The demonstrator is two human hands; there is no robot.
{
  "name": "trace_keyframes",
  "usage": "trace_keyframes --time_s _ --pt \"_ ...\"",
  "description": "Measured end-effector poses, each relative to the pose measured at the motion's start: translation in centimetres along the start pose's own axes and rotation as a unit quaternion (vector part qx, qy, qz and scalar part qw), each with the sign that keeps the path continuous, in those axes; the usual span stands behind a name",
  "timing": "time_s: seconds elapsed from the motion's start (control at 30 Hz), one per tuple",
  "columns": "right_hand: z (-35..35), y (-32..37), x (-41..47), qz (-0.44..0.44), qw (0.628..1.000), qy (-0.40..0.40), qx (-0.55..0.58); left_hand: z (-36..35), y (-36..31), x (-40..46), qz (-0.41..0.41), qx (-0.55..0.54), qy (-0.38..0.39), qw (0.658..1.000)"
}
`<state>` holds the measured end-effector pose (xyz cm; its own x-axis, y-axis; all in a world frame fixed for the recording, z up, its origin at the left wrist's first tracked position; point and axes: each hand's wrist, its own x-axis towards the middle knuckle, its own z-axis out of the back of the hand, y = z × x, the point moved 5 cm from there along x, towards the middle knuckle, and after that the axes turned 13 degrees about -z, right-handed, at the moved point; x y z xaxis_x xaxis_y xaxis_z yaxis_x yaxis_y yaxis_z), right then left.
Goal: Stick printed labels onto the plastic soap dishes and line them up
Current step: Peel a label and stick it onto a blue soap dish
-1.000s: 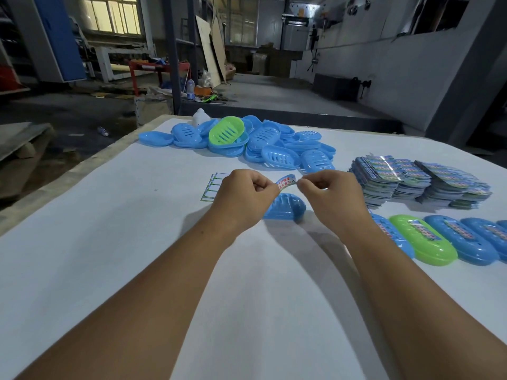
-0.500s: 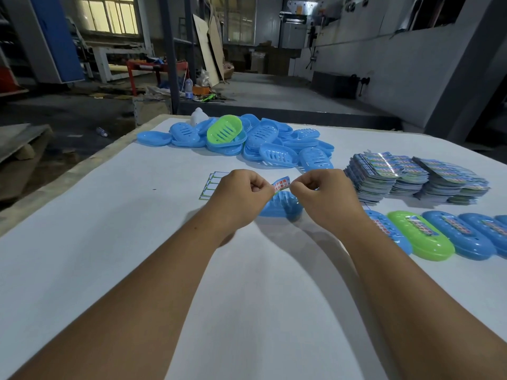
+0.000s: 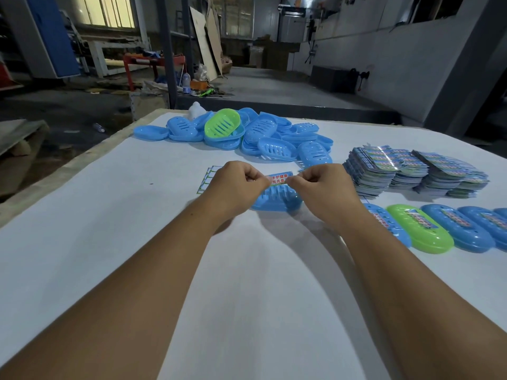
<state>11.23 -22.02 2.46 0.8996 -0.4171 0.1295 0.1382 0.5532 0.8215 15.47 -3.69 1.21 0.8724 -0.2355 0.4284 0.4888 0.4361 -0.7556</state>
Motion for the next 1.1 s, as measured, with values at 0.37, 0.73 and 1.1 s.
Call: trace_keyframes --time_s 0.37,0.73,1.1 --pt "-1.3 -0.6 0.2 -0.025 0.998 0.035 -0.055 -0.1 1.1 0.0 0.078 -0.022 0.037 0.996" --pt "-1.5 -0.5 0.1 -0.026 0.997 0.031 -0.07 -0.1 1.0 0.1 0.075 0.035 0.034 0.996" --pt "-1.9 0.3 -0.2 -0.011 0.986 -0.037 -0.16 0.0 -0.5 0.3 0.034 0.209 0.036 0.977"
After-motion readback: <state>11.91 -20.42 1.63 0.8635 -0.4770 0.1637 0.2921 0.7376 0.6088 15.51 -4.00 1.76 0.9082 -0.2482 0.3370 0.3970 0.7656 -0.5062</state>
